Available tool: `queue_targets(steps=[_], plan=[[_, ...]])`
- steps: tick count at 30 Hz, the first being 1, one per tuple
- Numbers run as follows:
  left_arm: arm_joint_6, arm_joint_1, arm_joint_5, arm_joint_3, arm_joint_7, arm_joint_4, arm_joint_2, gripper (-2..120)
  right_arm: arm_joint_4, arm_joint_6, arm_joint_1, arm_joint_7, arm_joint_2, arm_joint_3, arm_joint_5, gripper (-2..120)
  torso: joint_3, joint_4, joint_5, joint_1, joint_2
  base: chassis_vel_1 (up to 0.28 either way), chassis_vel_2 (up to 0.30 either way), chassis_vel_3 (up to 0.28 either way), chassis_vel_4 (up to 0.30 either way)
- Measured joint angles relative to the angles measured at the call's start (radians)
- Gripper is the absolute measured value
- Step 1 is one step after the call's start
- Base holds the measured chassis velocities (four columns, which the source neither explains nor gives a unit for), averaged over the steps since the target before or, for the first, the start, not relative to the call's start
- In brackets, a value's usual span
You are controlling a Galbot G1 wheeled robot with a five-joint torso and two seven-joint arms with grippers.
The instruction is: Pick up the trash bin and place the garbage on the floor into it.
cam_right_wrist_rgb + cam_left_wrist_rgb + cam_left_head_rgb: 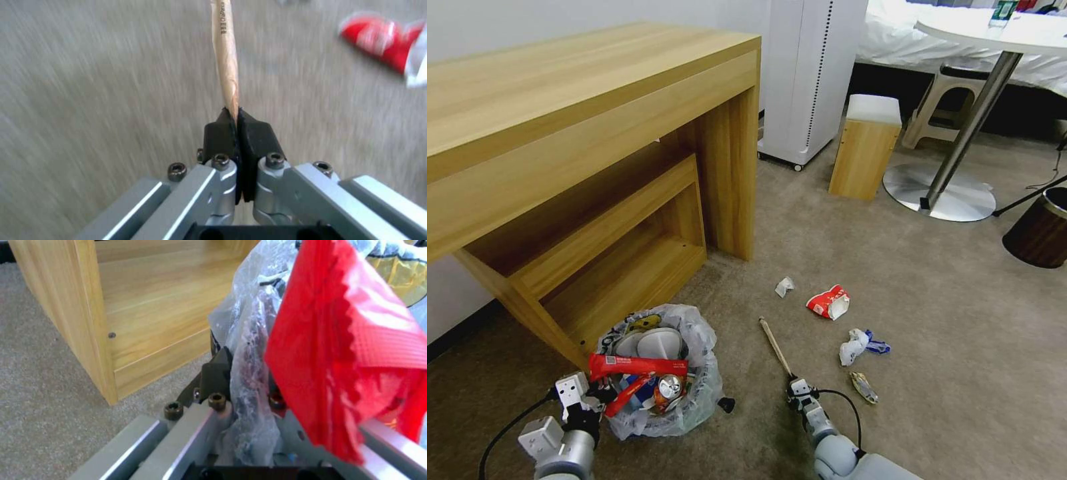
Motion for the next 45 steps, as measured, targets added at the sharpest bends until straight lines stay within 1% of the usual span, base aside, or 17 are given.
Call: queue_targets(steps=[4, 5, 6, 9, 10, 12, 14, 15, 16, 19, 21, 23, 25, 26, 33, 35, 45], plan=[[0.000, -0.005, 0.000, 0.000, -0.001, 0.005, 0.001, 1, 0.108, 0.049, -0.010, -0.029, -0.049, 0.019, -0.005, 1, 0.000, 0.0001, 0.0000, 0.000, 0.000, 0.000, 0.000, 0.000, 0.000], [0.000, -0.008, 0.000, 0.000, -0.001, 0.008, 0.002, 1, 0.195, 0.092, -0.013, -0.060, -0.081, 0.033, -0.024, 1, 0.000, 0.0000, 0.0001, 0.000, 0.000, 0.000, 0.000, 0.000, 0.000], [0.000, -0.008, 0.000, 0.000, -0.001, 0.008, 0.002, 1, 0.195, 0.092, -0.013, -0.060, -0.081, 0.033, -0.024, 1, 0.000, 0.0000, 0.0001, 0.000, 0.000, 0.000, 0.000, 0.000, 0.000], [0.002, -0.011, -0.001, 0.000, -0.002, 0.008, 0.002, 1, 0.338, 0.141, -0.006, -0.118, -0.132, 0.044, -0.044, 1, 0.000, 0.0001, 0.0001, 0.000, 0.000, 0.000, 0.000, 0.000, 0.000], [0.002, -0.011, -0.001, 0.000, -0.002, 0.008, 0.002, 1, 0.338, 0.141, -0.006, -0.118, -0.132, 0.044, -0.044, 1, 0.000, 0.0001, 0.0001, 0.000, 0.000, 0.000, 0.000, 0.000, 0.000], [0.005, -0.011, -0.001, 0.001, -0.003, 0.003, 0.002, 1, 0.469, 0.179, 0.028, -0.169, -0.170, 0.027, -0.041, 1, 0.000, 0.0002, 0.0000, 0.000, 0.000, 0.000, 0.000, 0.000, 0.000], [0.005, -0.011, -0.001, 0.001, -0.003, 0.002, 0.002, 1, 0.484, 0.182, 0.034, -0.176, -0.175, 0.023, -0.038, 0, 0.000, 0.0002, 0.0001, 0.000, 0.000, 0.000, 0.000, 0.000, 0.000], [0.007, -0.010, -0.001, 0.002, -0.003, -0.002, 0.002, 1, 0.553, 0.194, 0.066, -0.213, -0.194, 0.001, -0.030, 0, 0.000, 0.0001, 0.0002, 0.000, 0.000, 0.000, 0.000, 0.000, 0.000], [0.007, -0.010, -0.001, 0.002, -0.003, -0.002, 0.002, 1, 0.553, 0.194, 0.066, -0.213, -0.194, 0.001, -0.030, 0, 0.000, 0.0001, 0.0002, 0.000, 0.000, 0.000, 0.000, 0.000, 0.000], [0.008, -0.009, 0.002, 0.003, -0.003, -0.007, -0.002, 1, 0.614, 0.219, 0.142, -0.254, -0.207, -0.057, -0.032, 0, 0.000, 0.0001, 0.0002, 0.000, 0.000, 0.000, 0.000, 0.000, 0.000], [0.008, -0.009, 0.003, 0.004, -0.003, -0.008, -0.004, 1, 0.624, 0.225, 0.167, -0.260, -0.208, -0.080, -0.031, 0, 0.000, 0.0002, 0.0003, 0.000, 0.000, 0.000, 0.000, 0.000, 0.000], [0.009, -0.008, 0.008, 0.005, -0.003, -0.014, -0.011, 1, 0.628, 0.244, 0.245, -0.288, -0.206, -0.161, -0.031, 0, 0.000, 0.0002, 0.0001, 0.000, 0.000, 0.000, 0.000, 0.000, 0.000], [0.009, -0.007, 0.009, 0.006, -0.003, -0.015, -0.012, 1, 0.626, 0.247, 0.257, -0.291, -0.205, -0.173, -0.031, 0, 0.000, 0.0002, 0.0002, 0.000, 0.000, 0.000, 0.000, 0.000, 0.000], [0.010, -0.005, 0.011, 0.005, -0.003, -0.019, -0.016, 1, 0.611, 0.253, 0.293, -0.302, -0.200, -0.216, -0.031, 0, 0.000, 0.0002, 0.0001, 0.000, 0.000, 0.000, 0.000, 0.000, 0.000], [0.010, 0.000, 0.013, 0.001, -0.003, -0.029, -0.021, 1, 0.559, 0.258, 0.360, -0.314, -0.185, -0.326, -0.047, 0, 0.000, 0.0001, 0.0002, 0.000, 0.000, 0.000, 0.000, 0.000, 0.000], [0.010, 0.002, 0.014, 0.001, -0.003, -0.033, -0.025, 1, 0.516, 0.260, 0.383, -0.312, -0.169, -0.385, -0.061, 0, 0.000, 0.0001, 0.0000, 0.000, 0.000, 0.000, 0.000, 0.000, 0.000], [0.010, 0.005, 0.020, 0.000, -0.002, -0.034, -0.033, 1, 0.458, 0.261, 0.401, -0.308, -0.134, -0.460, -0.089, 0, 0.000, 0.0001, 0.0002, 0.000, 0.000, 0.000, 0.000, 0.000, 0.000]])
